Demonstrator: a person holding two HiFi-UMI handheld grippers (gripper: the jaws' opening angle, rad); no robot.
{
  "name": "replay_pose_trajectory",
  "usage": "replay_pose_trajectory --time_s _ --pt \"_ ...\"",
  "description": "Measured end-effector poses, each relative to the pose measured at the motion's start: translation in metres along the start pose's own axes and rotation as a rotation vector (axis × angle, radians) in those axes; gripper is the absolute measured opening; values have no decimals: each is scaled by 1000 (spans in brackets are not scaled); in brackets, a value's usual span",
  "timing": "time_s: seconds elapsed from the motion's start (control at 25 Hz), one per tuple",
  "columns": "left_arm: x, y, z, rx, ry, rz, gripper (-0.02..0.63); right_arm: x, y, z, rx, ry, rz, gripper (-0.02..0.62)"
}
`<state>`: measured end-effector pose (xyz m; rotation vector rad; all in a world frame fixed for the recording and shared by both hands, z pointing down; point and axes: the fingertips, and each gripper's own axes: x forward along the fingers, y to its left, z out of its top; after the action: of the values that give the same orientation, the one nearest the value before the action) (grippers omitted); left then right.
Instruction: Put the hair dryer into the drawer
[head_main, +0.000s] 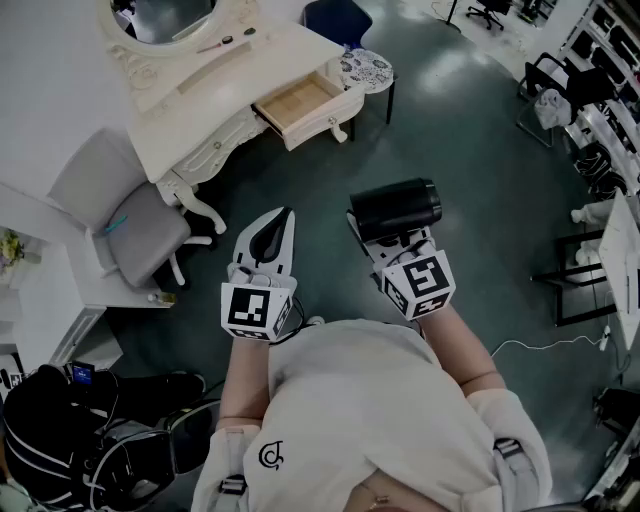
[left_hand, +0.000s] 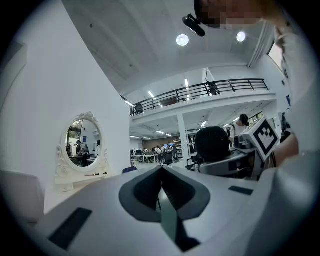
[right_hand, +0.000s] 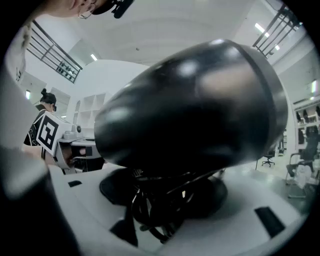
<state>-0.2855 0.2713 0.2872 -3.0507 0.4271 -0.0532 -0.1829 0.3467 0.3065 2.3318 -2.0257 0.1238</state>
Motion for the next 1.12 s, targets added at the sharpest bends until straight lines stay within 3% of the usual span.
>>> replay_pose_trajectory --time_s 0.6,1.12 --pt "19 -27 12 -13 -10 -5 13 -18 -21 3 15 19 42 253" --pt "49 -77 -23 -60 26 -13 13 -37 -55 -41 32 106 85 255"
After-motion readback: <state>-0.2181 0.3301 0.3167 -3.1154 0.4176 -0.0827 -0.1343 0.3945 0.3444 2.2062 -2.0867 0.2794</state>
